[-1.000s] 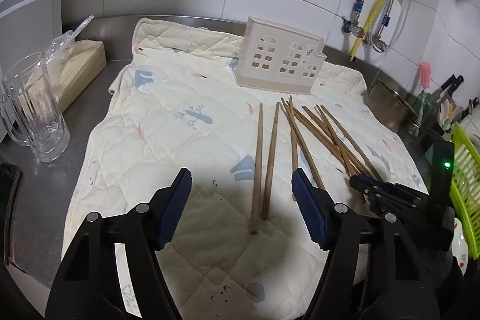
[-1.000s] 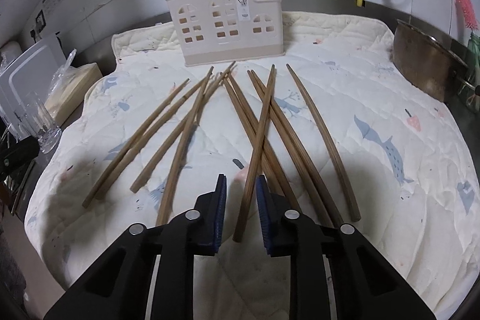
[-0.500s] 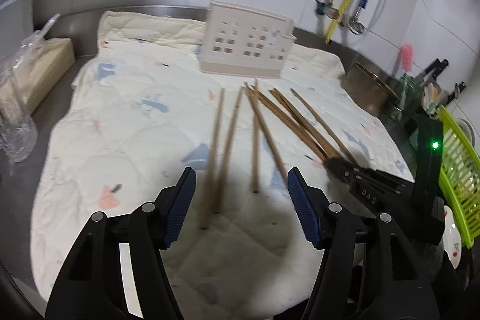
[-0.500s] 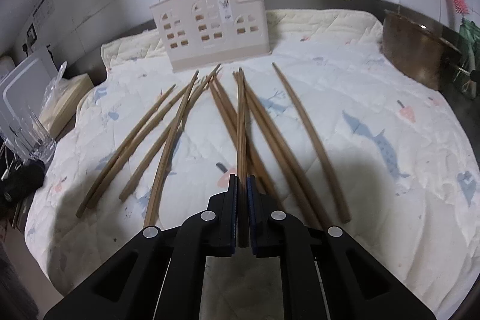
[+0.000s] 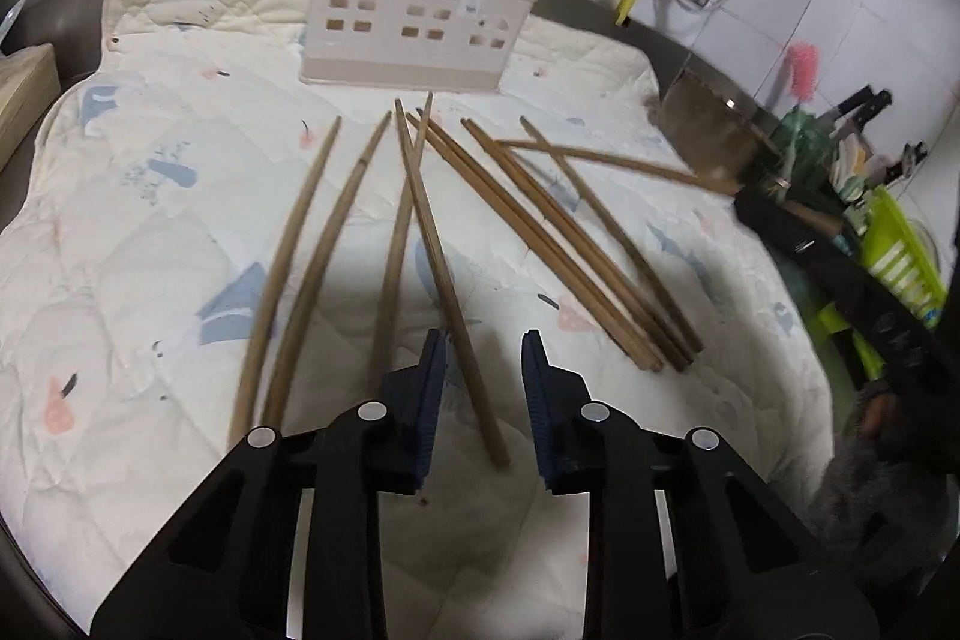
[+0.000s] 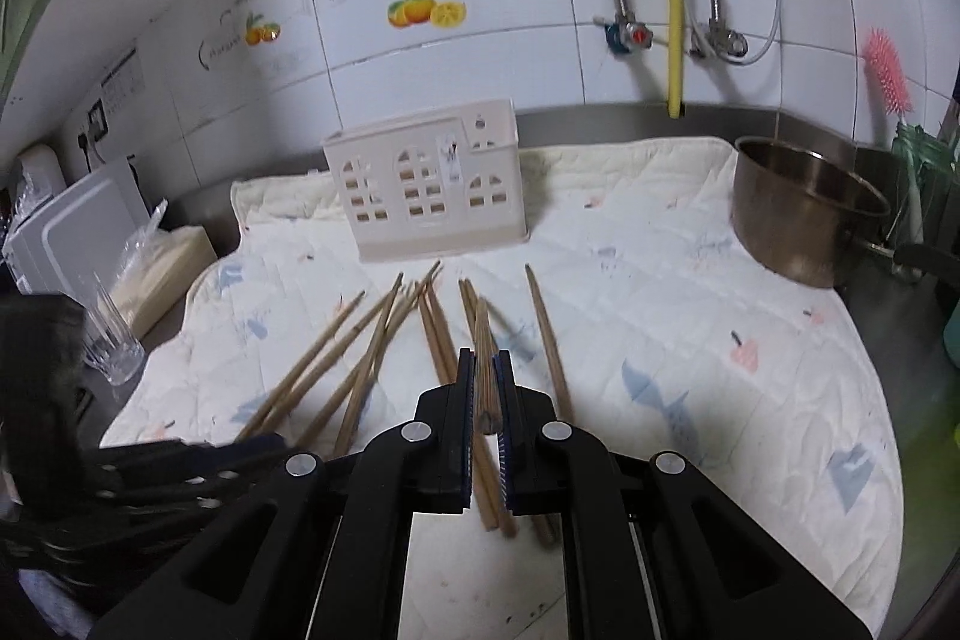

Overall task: Organize utensils
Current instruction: 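Lower the left tool and grasp a wooden chopstick while the right tool grasps another, then lift the left tool's chopstick into the white holder while the right tool inserts its own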

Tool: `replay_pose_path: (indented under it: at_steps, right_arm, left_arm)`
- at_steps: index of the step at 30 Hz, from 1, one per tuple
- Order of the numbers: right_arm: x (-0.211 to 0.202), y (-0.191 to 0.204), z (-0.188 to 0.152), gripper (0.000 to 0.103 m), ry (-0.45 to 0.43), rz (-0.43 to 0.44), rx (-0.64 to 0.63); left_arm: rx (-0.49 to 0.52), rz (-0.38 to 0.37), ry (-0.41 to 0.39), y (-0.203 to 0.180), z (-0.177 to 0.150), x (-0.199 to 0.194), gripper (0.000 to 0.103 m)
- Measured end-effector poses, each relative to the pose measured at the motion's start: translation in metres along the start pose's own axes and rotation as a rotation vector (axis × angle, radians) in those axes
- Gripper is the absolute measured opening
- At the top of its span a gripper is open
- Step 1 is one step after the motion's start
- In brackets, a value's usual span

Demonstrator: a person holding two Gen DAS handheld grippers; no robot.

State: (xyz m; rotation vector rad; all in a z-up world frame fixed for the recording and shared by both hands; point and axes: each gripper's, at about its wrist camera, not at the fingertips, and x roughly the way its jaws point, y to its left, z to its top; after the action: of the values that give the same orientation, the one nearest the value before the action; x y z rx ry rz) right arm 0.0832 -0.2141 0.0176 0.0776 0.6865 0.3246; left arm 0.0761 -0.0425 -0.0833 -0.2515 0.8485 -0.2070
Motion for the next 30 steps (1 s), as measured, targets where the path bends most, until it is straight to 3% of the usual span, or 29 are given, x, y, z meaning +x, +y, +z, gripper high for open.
replay_pose_path:
  at_steps: [11,16,21,30]
  right_arm:
    - [0.001,-0.009,0.009,0.006,-0.008,0.021,0.004]
    - [0.001,-0.008,0.019,0.006,-0.021,0.014,-0.013]
    - [-0.001,-0.008,0.033,0.006,-0.038,0.003,-0.038]
    - [0.006,-0.009,0.064,0.006,-0.032,0.005,-0.089]
  left_arm:
    - [-0.032,0.085,0.063,0.001,0.004,0.031,0.022]
    - [-0.018,0.114,0.061,0.000,0.007,0.031,0.009]
    - [0.001,0.140,0.031,0.001,0.014,0.013,0.006]
    - [0.054,0.149,-0.109,0.006,0.052,-0.046,0.005]
